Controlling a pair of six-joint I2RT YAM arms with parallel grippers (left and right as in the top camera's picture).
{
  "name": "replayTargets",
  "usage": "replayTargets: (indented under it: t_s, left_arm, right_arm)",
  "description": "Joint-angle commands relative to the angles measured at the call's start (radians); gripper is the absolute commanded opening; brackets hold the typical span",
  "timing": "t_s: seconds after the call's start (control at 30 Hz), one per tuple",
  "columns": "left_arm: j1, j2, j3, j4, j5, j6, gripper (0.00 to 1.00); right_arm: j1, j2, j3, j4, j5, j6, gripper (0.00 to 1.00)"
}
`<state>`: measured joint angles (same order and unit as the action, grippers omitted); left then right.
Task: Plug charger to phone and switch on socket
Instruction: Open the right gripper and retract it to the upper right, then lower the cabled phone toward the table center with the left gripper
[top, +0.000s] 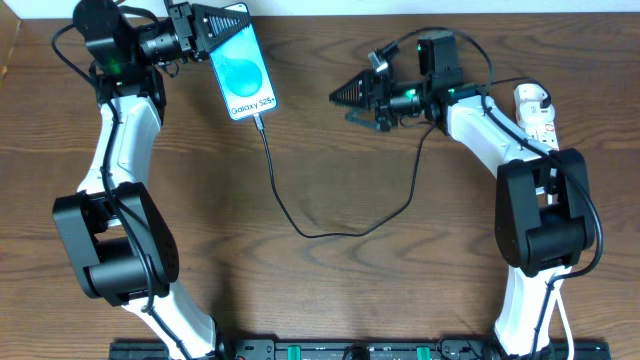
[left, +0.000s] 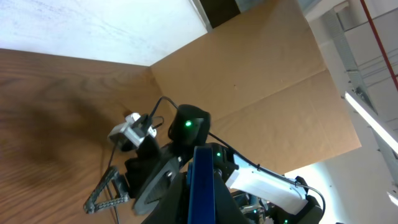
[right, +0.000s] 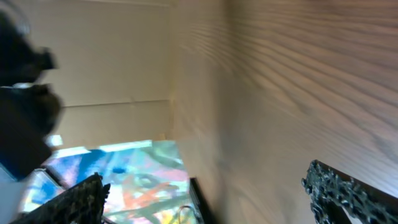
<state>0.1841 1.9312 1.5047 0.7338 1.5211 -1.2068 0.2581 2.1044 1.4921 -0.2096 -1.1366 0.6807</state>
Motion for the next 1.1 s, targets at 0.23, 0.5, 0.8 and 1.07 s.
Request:
replayTargets:
  t_s: [0.23,0.5,0.8,1.07]
  left_arm:
    - [0.003,-0.036,0.021,0.008,0.013,-0.002,0.07]
    - [-0.009,-0.036,-0.028,0.009,0.013,0.003,0.07]
    - [-0.054,-0.035,-0.124,0.008,0.012,0.069,0.07]
    - [-0.111,-0.034,-0.241,0.006,-0.058,0.114,0.07]
  right_arm:
    - [-0.034,-0.028,0.006,-0.332,0.388,-0.238,0.99]
    - [-0.068,-0.166,0.006,-0.47,0.74,-0.236,0.99]
    - [-0.068,-0.389,0.006,-0.486,1.048,-0.237,0.99]
    - [-0.069,-0.506,0.006,-0.479,1.172,-0.237,0.99]
